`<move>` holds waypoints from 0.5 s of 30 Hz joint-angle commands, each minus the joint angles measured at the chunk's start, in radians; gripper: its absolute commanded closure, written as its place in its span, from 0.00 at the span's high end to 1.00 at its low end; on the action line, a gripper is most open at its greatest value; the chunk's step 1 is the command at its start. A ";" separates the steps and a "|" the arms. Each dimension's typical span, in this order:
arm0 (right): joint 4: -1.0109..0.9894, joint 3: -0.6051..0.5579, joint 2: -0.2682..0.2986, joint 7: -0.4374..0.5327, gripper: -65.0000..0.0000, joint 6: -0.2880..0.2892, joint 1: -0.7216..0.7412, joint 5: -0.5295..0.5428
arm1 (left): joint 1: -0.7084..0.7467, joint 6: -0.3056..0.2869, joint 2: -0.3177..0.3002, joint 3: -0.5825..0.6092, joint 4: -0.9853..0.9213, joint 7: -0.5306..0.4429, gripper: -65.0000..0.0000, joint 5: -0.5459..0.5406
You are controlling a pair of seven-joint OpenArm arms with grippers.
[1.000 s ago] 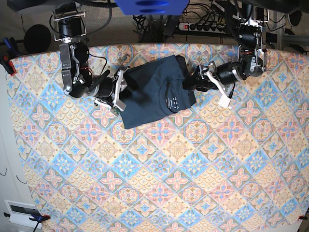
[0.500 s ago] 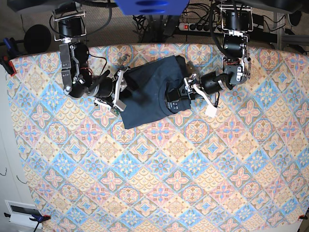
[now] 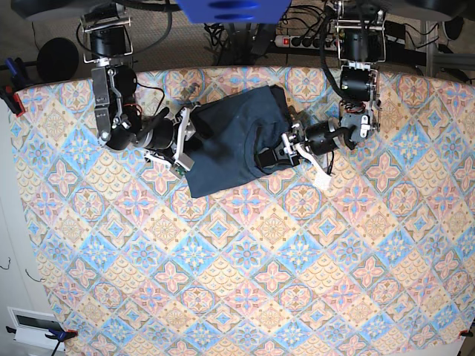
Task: Layout the t-shirt on the table in an organized manner, then fold the t-shirt properly
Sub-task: 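Hold the bundle with both grippers and rotate it on the table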
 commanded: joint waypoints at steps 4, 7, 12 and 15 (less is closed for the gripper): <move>0.016 0.003 0.004 0.019 0.33 0.003 0.016 0.017 | -0.032 -0.009 -0.007 -0.009 0.033 -0.005 0.00 -0.037; 0.016 0.003 0.004 0.019 0.33 0.003 0.016 0.017 | -0.009 -0.009 -0.010 -0.018 0.095 -0.003 0.00 -0.032; 0.016 0.003 0.004 0.019 0.33 0.003 0.016 0.017 | 0.028 -0.009 -0.046 -0.039 0.136 -0.006 0.00 -0.027; 0.016 0.003 0.004 0.018 0.33 0.003 0.016 0.017 | 0.028 -0.009 -0.065 -0.044 0.136 -0.008 0.00 0.014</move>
